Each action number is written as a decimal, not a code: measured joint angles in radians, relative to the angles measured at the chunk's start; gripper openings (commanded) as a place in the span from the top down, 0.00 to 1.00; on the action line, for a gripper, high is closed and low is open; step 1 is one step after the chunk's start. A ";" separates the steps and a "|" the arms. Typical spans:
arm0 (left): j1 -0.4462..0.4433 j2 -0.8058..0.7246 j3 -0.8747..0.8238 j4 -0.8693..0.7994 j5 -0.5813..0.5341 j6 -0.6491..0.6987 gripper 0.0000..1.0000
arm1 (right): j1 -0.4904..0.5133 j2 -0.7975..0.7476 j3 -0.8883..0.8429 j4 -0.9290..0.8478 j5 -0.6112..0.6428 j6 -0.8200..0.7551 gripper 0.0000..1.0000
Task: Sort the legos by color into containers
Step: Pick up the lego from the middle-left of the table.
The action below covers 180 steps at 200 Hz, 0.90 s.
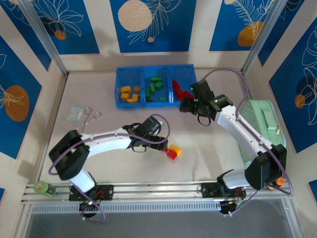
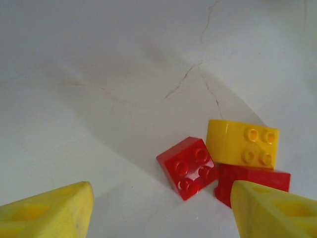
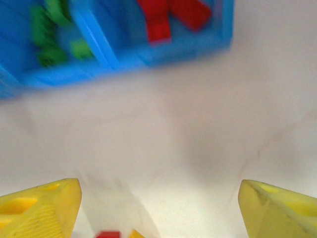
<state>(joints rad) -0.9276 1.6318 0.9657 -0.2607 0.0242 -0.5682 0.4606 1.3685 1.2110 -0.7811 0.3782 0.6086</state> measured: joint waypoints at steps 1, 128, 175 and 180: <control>0.000 0.003 0.002 0.000 0.000 0.000 0.28 | 0.000 0.000 -0.005 0.000 -0.002 0.002 0.17; -0.088 0.192 0.147 -0.063 -0.042 -0.133 0.46 | -0.029 -0.125 -0.233 0.076 -0.065 0.074 0.18; -0.089 0.205 0.164 -0.077 -0.080 -0.136 0.53 | -0.039 -0.149 -0.270 0.082 -0.069 0.081 0.18; -0.089 0.211 0.165 -0.083 -0.082 -0.137 0.53 | -0.041 -0.151 -0.272 0.082 -0.069 0.081 0.18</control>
<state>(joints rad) -1.0168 1.8423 1.1309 -0.3435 -0.0578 -0.7052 0.4198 1.2171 0.9390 -0.6987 0.3092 0.6895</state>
